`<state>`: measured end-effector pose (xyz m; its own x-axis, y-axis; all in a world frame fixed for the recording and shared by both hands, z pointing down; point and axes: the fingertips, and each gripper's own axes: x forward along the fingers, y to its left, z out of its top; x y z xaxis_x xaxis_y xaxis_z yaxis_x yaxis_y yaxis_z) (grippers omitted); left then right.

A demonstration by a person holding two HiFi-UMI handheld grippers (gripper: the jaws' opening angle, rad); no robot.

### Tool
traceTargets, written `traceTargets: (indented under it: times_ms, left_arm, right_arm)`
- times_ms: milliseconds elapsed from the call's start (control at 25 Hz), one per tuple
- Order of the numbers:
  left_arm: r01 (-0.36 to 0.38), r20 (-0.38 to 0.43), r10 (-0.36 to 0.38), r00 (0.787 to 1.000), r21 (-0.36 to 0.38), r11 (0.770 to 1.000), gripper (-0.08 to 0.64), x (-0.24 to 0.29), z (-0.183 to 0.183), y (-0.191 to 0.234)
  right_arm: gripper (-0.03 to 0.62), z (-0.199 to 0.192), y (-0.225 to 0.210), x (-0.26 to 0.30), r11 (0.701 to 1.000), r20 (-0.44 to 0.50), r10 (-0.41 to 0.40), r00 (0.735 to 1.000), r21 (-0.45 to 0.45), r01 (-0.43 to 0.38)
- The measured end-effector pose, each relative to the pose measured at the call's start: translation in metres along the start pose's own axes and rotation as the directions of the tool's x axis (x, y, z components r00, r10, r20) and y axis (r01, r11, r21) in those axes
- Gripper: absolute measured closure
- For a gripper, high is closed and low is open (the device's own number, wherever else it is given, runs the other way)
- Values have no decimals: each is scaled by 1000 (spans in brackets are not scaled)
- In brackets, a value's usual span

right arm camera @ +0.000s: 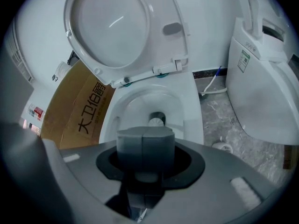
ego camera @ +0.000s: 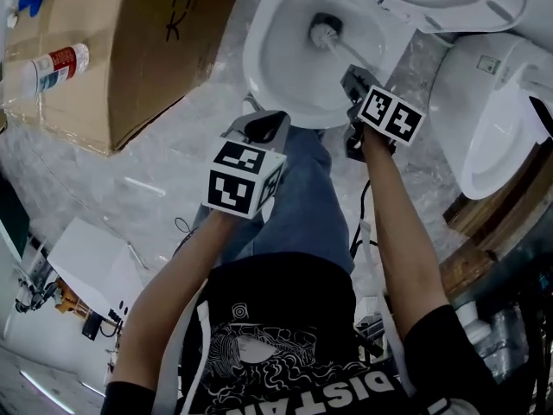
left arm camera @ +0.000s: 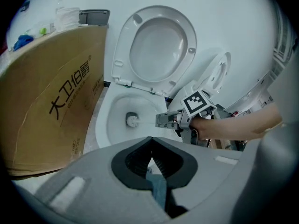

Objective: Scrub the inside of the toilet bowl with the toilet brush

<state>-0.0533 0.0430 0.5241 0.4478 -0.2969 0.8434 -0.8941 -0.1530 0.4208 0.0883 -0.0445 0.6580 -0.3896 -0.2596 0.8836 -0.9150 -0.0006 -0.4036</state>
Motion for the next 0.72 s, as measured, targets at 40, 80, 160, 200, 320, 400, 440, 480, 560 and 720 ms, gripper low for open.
traceTargets:
  times_ms: [40,80,160,200,320,400,440,480,560,720]
  left_arm:
    - [-4,-2,4,1000,0,1000,561,-1,-2,1]
    - [-7,-2,7,1000,3,1000,561,-3,-3,3]
    - [-10,2,10,1000,13,1000,561,-6,-3,3]
    - [-9,6,9,1000,17,1000,561,-7,-2,2]
    - [3,11,-4,1000,42,999,561,-12,2,-6]
    - [18,17,-20,1000,71,997,561,-14,7,-10]
    - [24,21,-26,999,90,996,561,-16,11,-12]
    - [27,25,-30,999,111,993,563,-18,15,-13]
    - [30,30,-35,999,145,989,563,-23,21,-16]
    - [44,28,-50,998,186,982,563,-35,26,-22]
  right_arm:
    - [430,3,-1,2,1000,1,-3,1000,-7,3]
    - [430,4,-1,4,1000,1,-6,1000,-15,6]
    - [429,3,-1,3,1000,-4,-6,1000,-30,6]
    - [430,1,-2,1,999,-10,-4,1000,-37,4]
    - [430,-12,-1,-10,999,-25,0,1000,-42,-1]
    - [430,-22,2,-18,999,-28,1,1000,-33,-2]
    - [430,-25,4,-22,1000,-28,2,1000,-30,-3]
    - [430,-29,7,-25,1000,-29,6,1000,-28,-6]
    - [430,-39,13,-34,1000,-37,14,999,-19,-15]
    - [430,-49,21,-55,999,-27,24,999,41,-22]
